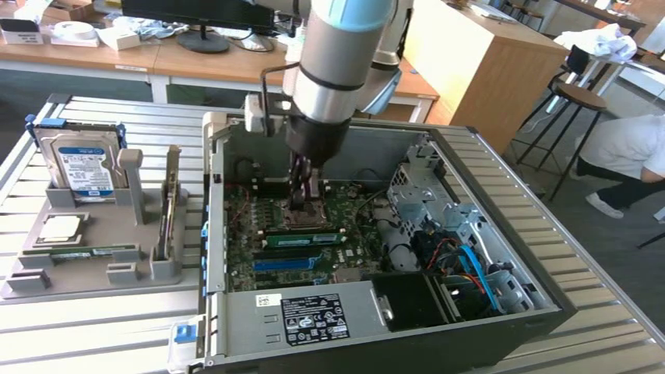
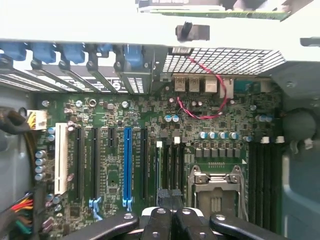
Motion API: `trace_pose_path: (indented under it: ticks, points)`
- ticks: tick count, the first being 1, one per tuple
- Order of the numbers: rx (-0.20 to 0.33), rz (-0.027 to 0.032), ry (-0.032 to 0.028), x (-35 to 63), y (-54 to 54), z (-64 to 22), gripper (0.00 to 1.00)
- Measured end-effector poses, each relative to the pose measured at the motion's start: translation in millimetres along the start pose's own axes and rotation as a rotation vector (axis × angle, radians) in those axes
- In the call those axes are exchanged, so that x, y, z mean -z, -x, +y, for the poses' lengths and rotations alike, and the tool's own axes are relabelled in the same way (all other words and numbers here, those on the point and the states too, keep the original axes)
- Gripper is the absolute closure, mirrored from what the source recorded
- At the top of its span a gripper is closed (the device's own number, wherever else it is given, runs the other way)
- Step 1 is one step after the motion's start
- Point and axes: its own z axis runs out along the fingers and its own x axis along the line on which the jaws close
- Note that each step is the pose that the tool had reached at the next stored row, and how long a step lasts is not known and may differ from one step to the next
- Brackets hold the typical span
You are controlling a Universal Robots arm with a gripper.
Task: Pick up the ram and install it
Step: 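Press down the ram until it locks into place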
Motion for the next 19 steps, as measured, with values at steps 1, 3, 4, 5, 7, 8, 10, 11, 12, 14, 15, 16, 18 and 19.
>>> trace_pose_path:
  ticks: [1, 3, 4, 5, 7, 8, 10, 11, 12, 14, 15, 16, 18, 19]
  points:
    - [0.0, 0.0, 0.0, 3.3, 0.2, 0.1, 0.9]
    - [0.0, 0.0, 0.0, 9.3, 0.5, 0.2, 0.9]
    - [0.0, 0.0, 0.0, 12.2, 0.7, 0.3, 0.9]
    - [0.0, 0.0, 0.0, 15.0, 0.8, 0.4, 0.9]
    - [0.0, 0.0, 0.0, 21.1, 1.2, 0.6, 0.9]
    - [0.0, 0.0001, 0.0, 24.0, 1.3, 0.6, 0.9]
    - [0.0, 0.0, 0.0, 29.7, 1.7, 0.8, 0.9]
    - [0.0, 0.0001, 0.0, 32.3, 1.8, 0.9, 0.9]
    - [0.0, 0.0, 0.0, 34.8, 1.9, 1.0, 0.9]
    - [0.0, 0.0, 0.0, 39.4, 2.2, 1.1, 0.9]
    - [0.0, 0.0, 0.0, 41.5, 2.3, 1.1, 0.9]
    - [0.0, 0.0, 0.0, 43.7, 2.4, 1.2, 0.9]
    - [0.0, 0.0, 0.0, 47.6, 2.7, 1.3, 0.9]
    - [0.0, 0.0, 0.0, 49.4, 2.8, 1.3, 0.9]
